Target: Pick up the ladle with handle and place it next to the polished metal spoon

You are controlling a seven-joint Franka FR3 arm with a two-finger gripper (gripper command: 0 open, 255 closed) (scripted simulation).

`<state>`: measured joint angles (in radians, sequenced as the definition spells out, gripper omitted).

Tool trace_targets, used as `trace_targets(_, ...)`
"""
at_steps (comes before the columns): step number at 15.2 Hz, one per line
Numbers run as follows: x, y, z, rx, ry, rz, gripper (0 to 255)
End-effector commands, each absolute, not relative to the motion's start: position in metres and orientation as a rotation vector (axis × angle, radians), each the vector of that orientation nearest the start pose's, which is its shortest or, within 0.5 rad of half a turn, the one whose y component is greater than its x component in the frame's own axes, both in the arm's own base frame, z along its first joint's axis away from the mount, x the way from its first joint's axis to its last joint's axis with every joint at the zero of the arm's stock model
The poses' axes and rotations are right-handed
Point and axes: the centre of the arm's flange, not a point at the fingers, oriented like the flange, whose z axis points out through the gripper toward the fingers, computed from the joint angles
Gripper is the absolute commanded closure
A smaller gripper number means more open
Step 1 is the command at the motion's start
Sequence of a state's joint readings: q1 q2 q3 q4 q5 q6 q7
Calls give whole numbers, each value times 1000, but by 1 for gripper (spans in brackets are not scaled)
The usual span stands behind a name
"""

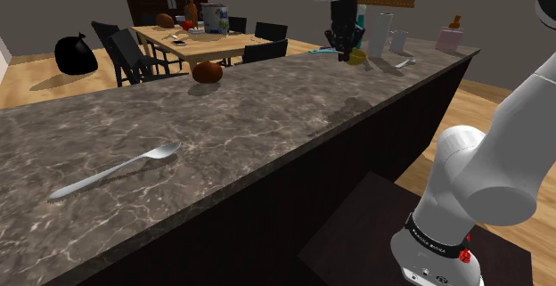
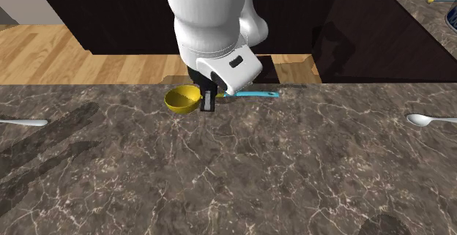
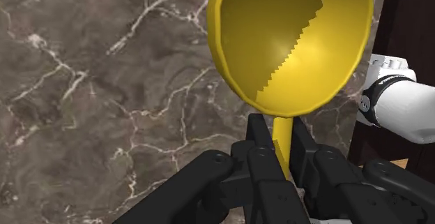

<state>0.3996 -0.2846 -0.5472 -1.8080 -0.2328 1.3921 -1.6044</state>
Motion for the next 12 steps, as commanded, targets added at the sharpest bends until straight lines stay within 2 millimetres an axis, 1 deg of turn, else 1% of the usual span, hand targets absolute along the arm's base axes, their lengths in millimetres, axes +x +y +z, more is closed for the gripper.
trace_targets(1, 442, -128, 632, -2270, -2043, 271, 255)
trace_targets(4, 442, -128, 646, -2270, -2043, 271, 255)
trace_targets(12, 453, -23, 646, -2270, -2043, 271, 255)
